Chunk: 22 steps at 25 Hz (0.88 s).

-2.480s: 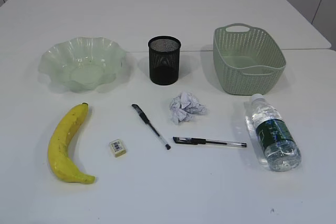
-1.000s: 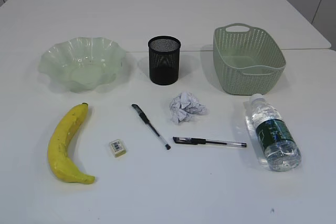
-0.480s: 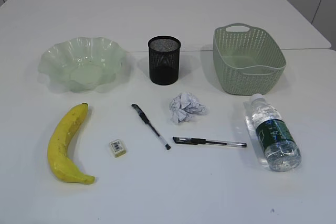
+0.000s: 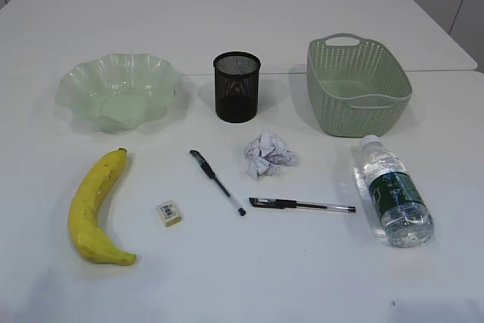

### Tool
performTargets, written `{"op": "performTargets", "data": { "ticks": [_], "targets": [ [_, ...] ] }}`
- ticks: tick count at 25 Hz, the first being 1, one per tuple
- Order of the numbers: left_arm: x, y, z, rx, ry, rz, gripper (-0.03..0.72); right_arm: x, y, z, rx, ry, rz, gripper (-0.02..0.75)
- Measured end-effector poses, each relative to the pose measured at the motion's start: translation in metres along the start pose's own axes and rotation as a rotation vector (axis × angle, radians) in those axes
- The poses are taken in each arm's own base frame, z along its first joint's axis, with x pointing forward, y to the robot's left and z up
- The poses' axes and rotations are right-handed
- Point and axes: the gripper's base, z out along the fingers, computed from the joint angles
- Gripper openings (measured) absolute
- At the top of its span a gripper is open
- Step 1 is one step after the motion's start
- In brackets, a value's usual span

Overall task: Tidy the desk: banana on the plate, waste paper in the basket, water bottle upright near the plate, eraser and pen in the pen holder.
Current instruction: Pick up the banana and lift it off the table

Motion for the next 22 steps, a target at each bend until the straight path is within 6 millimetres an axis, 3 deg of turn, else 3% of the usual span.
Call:
{"op": "performTargets", "data": {
  "ticks": [6,12,22],
  "targets": [
    [-0.043,-0.004,0.045,-0.005,0.151,-0.002,0.403,-0.031,0.002,0.016,-0.001,0.062,0.012,0.585],
    [-0.078,-0.011,0.092,0.021,0.133,-0.006,0.402,-0.054,0.003,0.032,-0.004,0.121,0.024,0.585],
    [-0.11,-0.044,0.153,0.104,0.298,0.047,0.402,-0.064,0.002,0.062,0.006,0.254,0.035,0.585]
  ]
}}
